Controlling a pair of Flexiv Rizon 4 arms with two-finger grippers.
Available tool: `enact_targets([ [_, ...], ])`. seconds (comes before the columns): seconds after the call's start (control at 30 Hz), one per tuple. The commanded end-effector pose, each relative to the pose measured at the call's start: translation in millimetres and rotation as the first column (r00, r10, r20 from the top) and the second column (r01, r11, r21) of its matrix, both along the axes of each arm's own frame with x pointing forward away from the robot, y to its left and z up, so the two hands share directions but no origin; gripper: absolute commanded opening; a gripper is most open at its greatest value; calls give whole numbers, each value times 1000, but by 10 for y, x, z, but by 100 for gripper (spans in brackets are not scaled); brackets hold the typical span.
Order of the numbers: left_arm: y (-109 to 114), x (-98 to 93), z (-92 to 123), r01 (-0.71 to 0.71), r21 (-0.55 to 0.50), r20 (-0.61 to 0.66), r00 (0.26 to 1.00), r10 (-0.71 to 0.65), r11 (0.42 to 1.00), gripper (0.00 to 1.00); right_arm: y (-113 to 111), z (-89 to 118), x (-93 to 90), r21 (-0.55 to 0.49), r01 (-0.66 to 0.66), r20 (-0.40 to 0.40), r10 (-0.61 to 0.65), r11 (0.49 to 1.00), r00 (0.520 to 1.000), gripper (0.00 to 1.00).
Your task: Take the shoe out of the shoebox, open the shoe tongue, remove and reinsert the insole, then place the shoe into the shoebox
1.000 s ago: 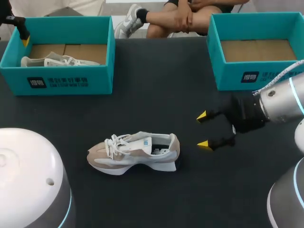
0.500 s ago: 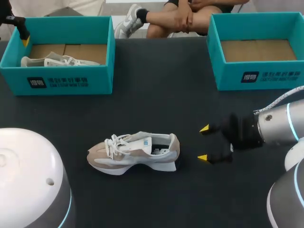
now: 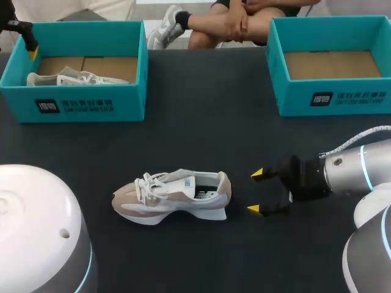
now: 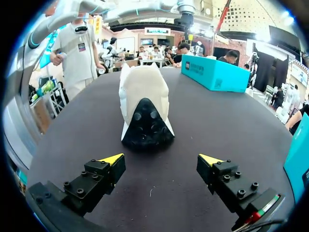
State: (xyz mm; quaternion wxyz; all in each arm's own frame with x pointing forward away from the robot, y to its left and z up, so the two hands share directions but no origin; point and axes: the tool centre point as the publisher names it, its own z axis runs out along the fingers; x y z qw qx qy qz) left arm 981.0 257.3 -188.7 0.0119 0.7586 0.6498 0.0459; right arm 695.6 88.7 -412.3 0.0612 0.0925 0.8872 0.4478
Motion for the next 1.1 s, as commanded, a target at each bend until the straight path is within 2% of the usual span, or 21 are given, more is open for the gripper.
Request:
enact_targets([
  [0.03,1,-11,-1,1,1,3,1000,-1,1000,100,18,4,-2,-5,2,0,-2,1000,1000,100],
  [0.23,1,-11,-1,1,1,3,1000,-1,1000,100,18,4,-2,-5,2,0,-2,1000,1000,100],
  [0.47,1,-11,-1,1,1,3,1000,-1,1000,100,224,3,-20,13,-30,-25,31,999,999,100],
  [0.73,1,-11,-1,1,1,3,1000,-1,1000,100,386,49,-30,49,-12,-25,13,999,1000,100],
  [1.1,1,-11,-1,1,1,3,1000,-1,1000,100,651,3,-79,95,-39,-44,43,995,998,100],
])
